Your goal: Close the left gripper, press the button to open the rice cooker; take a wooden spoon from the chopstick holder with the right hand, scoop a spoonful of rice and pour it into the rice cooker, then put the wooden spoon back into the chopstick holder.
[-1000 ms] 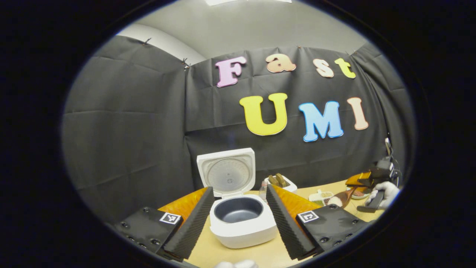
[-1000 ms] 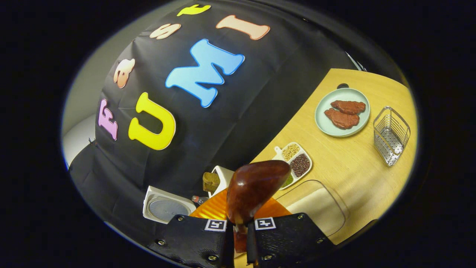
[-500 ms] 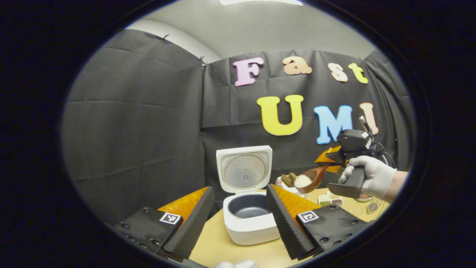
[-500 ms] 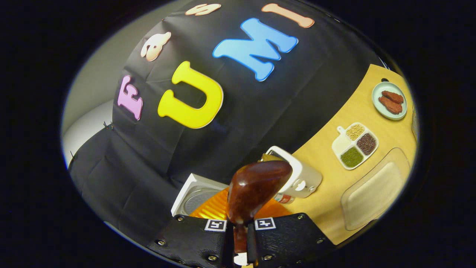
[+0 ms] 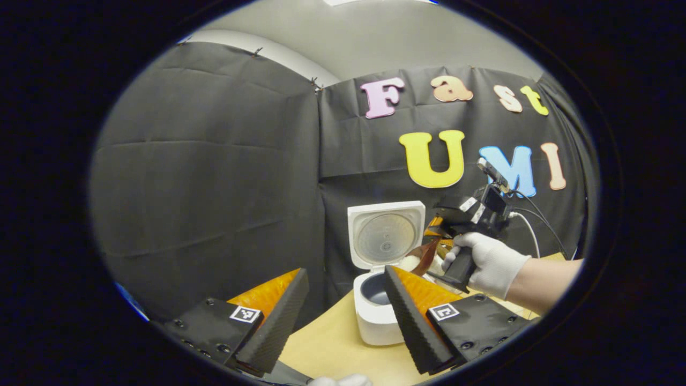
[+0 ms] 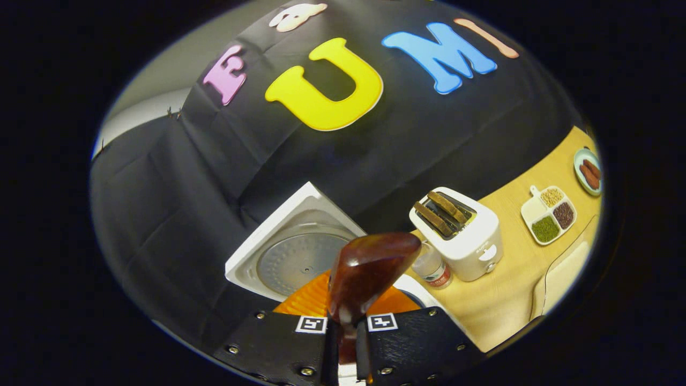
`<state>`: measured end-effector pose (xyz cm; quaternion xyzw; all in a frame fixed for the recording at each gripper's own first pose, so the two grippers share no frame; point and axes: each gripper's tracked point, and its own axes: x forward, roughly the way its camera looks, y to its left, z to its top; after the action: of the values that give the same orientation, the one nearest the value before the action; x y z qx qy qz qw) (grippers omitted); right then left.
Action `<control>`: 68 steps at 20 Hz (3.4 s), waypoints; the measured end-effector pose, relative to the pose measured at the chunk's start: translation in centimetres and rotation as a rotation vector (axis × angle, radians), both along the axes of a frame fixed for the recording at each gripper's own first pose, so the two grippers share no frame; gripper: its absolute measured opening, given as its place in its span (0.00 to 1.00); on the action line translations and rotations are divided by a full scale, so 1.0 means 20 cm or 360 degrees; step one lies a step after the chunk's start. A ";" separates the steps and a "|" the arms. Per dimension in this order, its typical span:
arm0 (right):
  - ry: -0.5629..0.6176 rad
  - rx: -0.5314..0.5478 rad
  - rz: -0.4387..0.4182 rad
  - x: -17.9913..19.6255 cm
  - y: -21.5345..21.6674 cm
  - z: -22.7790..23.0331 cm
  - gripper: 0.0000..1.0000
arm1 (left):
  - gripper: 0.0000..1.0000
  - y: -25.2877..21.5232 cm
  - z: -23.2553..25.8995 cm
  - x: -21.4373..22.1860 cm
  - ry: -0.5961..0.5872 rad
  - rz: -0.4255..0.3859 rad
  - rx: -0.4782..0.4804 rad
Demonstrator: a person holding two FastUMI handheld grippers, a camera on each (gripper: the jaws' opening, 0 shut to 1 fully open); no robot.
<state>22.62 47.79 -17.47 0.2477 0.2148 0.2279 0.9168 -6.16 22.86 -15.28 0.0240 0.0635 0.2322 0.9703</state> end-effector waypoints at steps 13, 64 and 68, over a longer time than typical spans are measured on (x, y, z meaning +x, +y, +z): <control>-0.0814 -0.0866 0.0170 -0.01 0.14 -0.05 0.13 | 1.00 -0.01 0.05 -0.16 0.0022 0.0096 0.0073; -0.0036 -0.0413 -0.0957 0.10 -3.09 -0.39 0.14 | 1.00 -1.05 0.31 0.21 -0.0054 -0.0416 0.0115; 0.0029 -0.0425 -0.0975 0.08 -3.20 -0.55 0.14 | 0.98 -1.12 0.33 0.24 -0.0030 -0.0416 0.0161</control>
<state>24.13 -16.17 -28.41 0.1805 0.1666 -0.0905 0.9651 -1.40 0.45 -8.73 0.0789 0.0388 0.1070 0.9904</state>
